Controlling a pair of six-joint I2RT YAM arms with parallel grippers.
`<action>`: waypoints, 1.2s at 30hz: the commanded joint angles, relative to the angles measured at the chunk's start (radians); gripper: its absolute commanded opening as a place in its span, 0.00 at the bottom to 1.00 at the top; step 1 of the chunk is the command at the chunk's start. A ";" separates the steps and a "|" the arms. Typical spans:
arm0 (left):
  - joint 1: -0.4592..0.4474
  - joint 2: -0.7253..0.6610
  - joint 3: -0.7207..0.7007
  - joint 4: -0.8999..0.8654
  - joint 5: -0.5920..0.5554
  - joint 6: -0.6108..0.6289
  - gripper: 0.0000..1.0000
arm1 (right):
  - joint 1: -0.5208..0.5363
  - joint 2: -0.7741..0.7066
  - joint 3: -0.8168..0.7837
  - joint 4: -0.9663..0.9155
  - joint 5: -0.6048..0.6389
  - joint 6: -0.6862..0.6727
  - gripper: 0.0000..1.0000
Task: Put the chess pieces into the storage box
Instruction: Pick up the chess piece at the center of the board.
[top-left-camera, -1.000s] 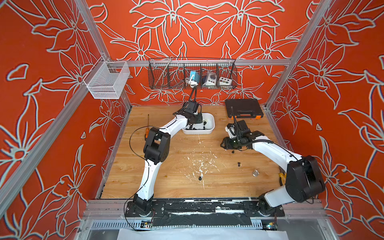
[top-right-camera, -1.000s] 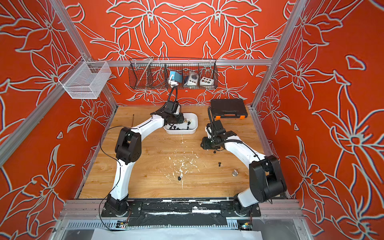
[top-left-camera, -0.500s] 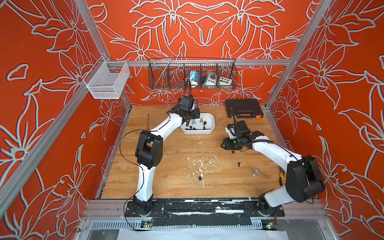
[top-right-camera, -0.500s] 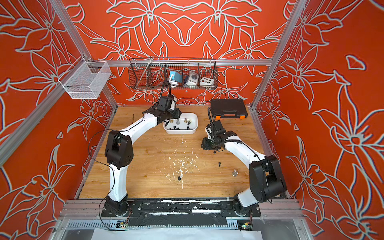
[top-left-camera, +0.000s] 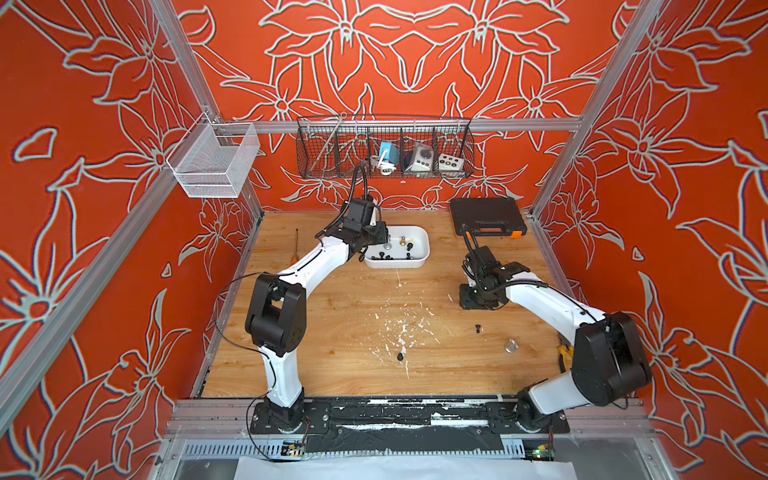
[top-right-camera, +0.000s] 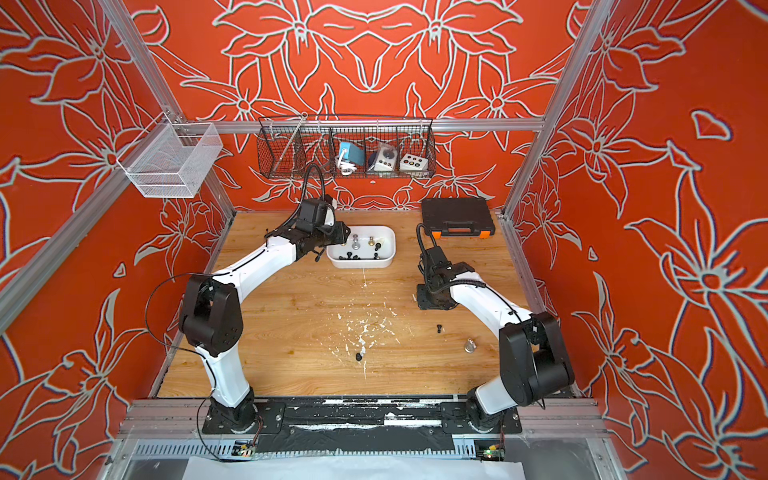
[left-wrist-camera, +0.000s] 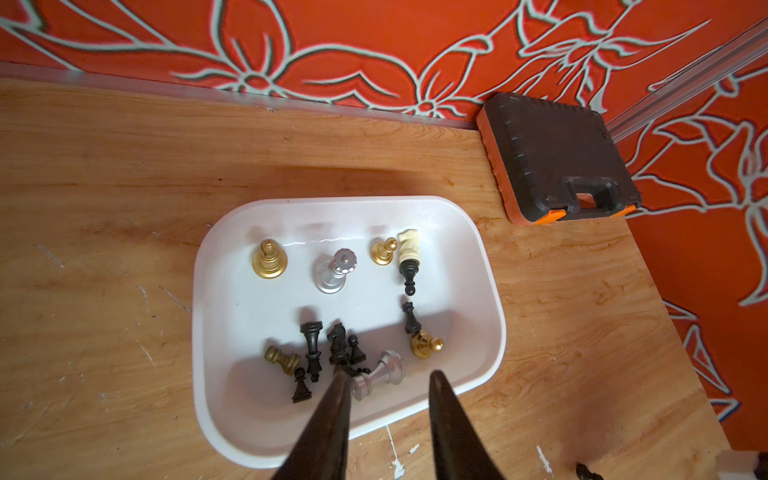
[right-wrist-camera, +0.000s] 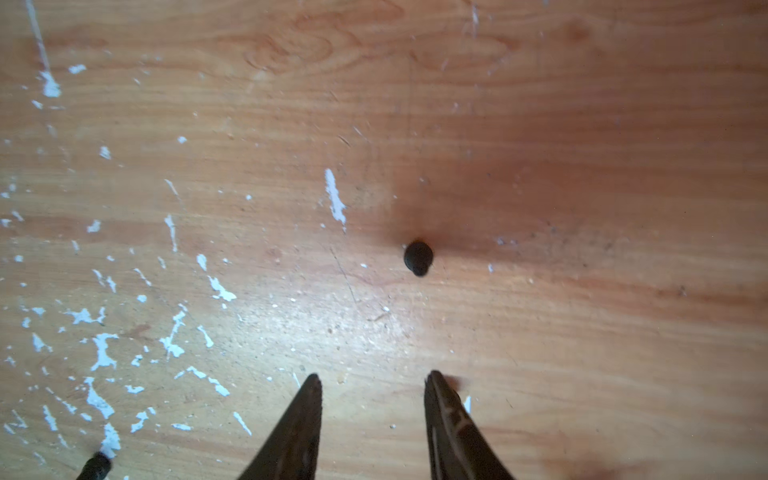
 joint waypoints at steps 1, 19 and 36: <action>0.011 -0.053 -0.039 0.039 0.022 0.001 0.33 | -0.008 -0.043 -0.046 -0.090 0.077 0.050 0.43; 0.023 -0.125 -0.179 0.077 0.043 -0.024 0.33 | -0.029 0.008 -0.127 -0.012 0.074 0.080 0.34; 0.025 -0.142 -0.211 0.080 0.044 -0.029 0.33 | -0.032 0.070 -0.161 0.026 0.069 0.070 0.25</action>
